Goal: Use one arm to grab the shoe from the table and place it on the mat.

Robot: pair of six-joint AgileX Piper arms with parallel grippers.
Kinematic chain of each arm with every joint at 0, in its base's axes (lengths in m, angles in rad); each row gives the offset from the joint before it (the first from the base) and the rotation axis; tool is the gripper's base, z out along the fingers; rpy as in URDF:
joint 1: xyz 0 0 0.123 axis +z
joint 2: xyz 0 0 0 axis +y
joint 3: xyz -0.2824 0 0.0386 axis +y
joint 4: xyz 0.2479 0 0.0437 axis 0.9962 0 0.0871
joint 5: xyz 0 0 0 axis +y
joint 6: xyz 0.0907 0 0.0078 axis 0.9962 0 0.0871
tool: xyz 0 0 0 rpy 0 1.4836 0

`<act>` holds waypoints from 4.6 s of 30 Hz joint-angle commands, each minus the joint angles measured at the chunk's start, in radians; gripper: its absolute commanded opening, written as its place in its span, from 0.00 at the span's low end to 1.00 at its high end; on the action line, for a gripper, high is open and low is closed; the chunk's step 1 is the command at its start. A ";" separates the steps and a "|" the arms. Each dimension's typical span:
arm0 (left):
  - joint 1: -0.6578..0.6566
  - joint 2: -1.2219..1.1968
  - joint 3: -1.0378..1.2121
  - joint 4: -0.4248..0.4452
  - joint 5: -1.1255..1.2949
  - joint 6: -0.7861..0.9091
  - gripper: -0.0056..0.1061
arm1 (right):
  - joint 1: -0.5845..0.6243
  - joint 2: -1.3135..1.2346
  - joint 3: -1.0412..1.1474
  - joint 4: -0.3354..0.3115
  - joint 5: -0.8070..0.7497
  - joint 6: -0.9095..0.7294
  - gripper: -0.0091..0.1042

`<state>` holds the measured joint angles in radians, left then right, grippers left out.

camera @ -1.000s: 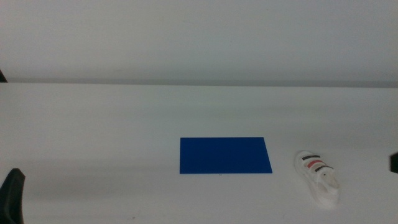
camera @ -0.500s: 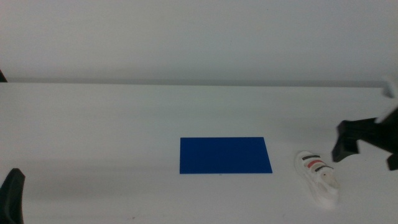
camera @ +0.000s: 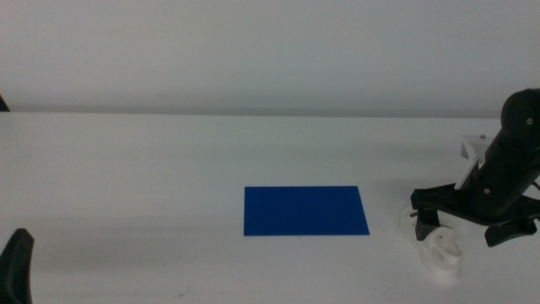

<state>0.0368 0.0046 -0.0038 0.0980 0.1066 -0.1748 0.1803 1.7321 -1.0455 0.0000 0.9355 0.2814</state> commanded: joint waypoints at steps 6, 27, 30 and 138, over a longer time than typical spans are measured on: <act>0.002 -0.041 0.043 0.000 -0.012 -0.006 0.89 | 0.010 0.061 -0.007 -0.037 -0.080 0.009 0.88; 0.002 -0.041 0.043 0.000 -0.012 -0.006 0.89 | 0.181 0.085 -0.311 -0.133 0.184 0.158 0.07; 0.002 -0.041 0.043 0.000 -0.012 -0.006 0.89 | 0.259 0.163 -0.463 -0.126 0.216 0.222 0.07; 0.002 -0.041 0.043 0.000 -0.012 -0.006 0.89 | 0.295 -0.301 -0.314 0.026 -0.070 -0.615 0.82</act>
<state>0.0368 0.0046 -0.0038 0.0980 0.1066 -0.1748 0.5120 1.5445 -1.4850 0.0386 0.9564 -0.4171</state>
